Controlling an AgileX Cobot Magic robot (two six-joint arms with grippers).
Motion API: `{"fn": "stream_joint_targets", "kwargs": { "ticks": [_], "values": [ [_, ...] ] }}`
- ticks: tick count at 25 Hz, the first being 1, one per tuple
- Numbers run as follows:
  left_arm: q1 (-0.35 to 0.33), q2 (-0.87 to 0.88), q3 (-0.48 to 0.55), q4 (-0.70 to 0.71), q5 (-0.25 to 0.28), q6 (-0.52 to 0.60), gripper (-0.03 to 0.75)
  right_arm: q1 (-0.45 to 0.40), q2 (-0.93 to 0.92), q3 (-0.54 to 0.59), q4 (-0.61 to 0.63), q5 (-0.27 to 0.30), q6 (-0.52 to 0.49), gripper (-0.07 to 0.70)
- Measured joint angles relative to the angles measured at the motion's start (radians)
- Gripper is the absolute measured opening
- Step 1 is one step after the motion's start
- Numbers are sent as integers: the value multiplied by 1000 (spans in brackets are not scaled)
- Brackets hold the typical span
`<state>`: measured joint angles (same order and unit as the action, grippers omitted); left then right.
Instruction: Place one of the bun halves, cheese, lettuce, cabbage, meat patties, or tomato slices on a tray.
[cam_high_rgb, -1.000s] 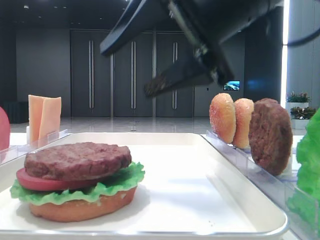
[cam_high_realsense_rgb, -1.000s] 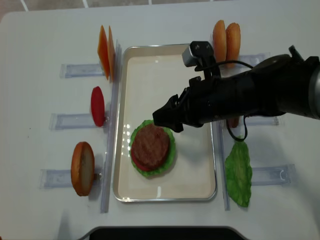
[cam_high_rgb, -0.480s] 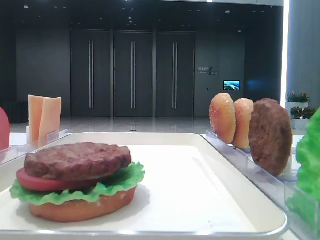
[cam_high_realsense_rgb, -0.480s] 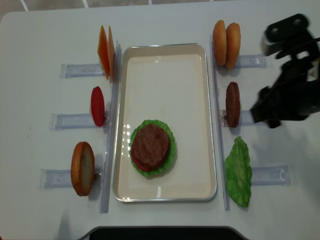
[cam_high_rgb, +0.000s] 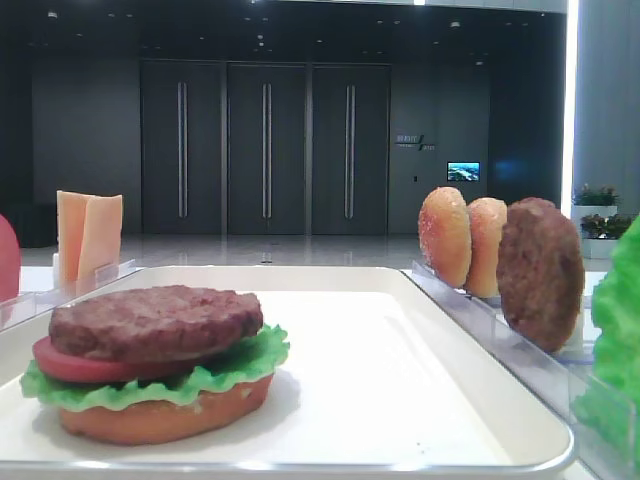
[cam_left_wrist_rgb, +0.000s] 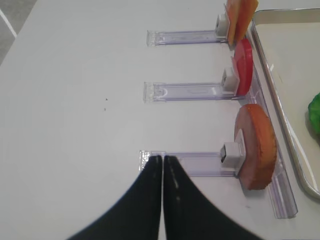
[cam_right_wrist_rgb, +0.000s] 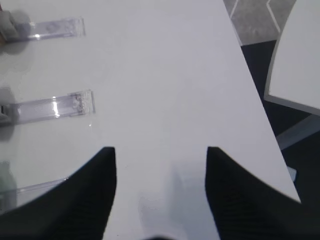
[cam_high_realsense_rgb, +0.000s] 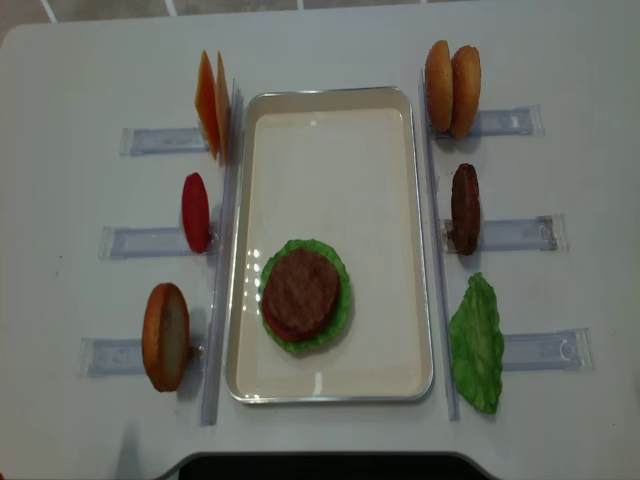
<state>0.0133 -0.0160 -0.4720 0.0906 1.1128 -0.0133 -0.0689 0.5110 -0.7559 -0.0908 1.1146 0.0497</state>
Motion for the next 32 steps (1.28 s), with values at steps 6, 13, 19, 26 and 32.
{"fn": "stream_joint_targets", "kwargs": {
  "ticks": [6,13,19,26,32],
  "values": [
    [0,0,0,0,0,0,-7,-12,-245,117,72,14,-19,370],
    [0,0,0,0,0,0,-7,-12,-351,200,91,46,-20,327],
    [0,0,0,0,0,0,-7,-12,-452,247,107,31,-44,316],
    [0,0,0,0,0,0,-7,-12,-519,249,114,22,-59,283],
    [0,0,0,0,0,0,-7,-12,-519,249,114,22,-62,262]
  ]
}}
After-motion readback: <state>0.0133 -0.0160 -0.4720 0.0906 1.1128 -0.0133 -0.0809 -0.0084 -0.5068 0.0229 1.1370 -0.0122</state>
